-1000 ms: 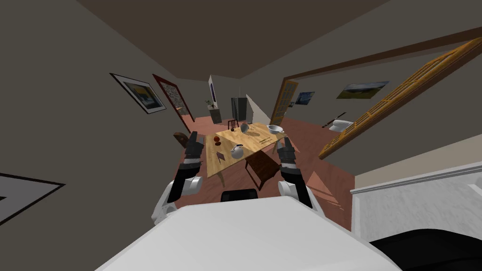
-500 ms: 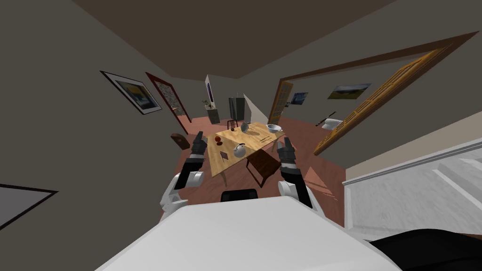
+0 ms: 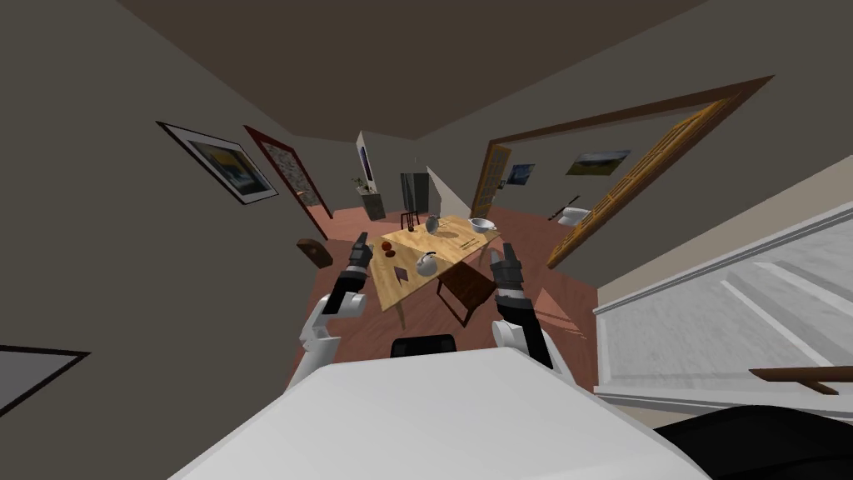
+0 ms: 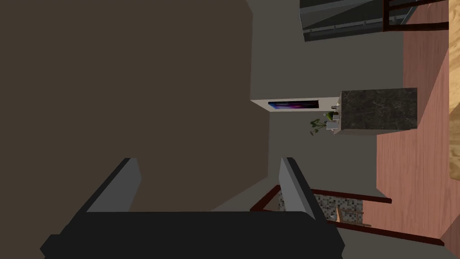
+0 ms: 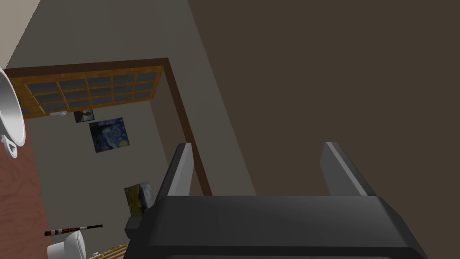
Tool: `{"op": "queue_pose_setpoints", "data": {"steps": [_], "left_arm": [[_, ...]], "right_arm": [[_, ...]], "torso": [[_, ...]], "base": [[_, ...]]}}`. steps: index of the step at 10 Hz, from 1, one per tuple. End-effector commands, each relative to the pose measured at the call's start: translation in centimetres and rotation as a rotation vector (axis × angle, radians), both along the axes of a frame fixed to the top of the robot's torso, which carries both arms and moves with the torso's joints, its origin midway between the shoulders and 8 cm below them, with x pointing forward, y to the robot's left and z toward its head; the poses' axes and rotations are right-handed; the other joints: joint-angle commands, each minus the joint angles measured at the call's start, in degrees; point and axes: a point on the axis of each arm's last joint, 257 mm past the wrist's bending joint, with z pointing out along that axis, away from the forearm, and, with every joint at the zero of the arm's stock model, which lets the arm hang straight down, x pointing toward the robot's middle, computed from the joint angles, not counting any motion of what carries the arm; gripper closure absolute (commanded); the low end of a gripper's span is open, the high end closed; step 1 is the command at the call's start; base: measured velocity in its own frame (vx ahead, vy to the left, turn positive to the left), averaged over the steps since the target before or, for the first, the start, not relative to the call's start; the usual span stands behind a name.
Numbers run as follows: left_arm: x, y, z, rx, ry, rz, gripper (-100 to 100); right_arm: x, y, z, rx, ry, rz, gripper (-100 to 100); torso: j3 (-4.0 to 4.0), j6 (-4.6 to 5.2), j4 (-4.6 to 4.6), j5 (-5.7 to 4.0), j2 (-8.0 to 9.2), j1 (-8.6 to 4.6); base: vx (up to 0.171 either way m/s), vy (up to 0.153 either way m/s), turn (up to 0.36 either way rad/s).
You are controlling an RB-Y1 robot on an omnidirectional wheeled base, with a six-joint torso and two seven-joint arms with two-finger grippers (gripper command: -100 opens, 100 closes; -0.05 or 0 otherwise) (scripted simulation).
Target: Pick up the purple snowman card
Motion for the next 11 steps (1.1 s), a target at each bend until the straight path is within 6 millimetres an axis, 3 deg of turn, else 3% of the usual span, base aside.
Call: {"op": "queue_pose_setpoints", "data": {"steps": [1,4,11], "left_arm": [[0.8,-0.1,-0.8,-0.008,0.037,0.0,-100],[4.1,-0.4,-3.1,-0.036,0.128,-0.011,-100],[9.2,-1.0,-7.8,-0.081,0.321,-0.016,-100]], "right_arm": [[0.0,0.0,0.0,0.0,0.0,0.0,0],[0.0,0.0,0.0,0.0,0.0,0.0,0],[0.0,0.0,0.0,0.0,0.0,0.0,0]], "torso": [[0.0,0.0,0.0,0.0,0.0,0.0],[-0.09,-0.03,-0.03,0.02,-0.17,0.01],[-0.06,0.0,-0.02,0.01,-0.11,0.04]], "base": [[-0.033,0.122,-0.079],[-0.026,0.144,-0.119],[-0.039,0.128,-0.118]]}}
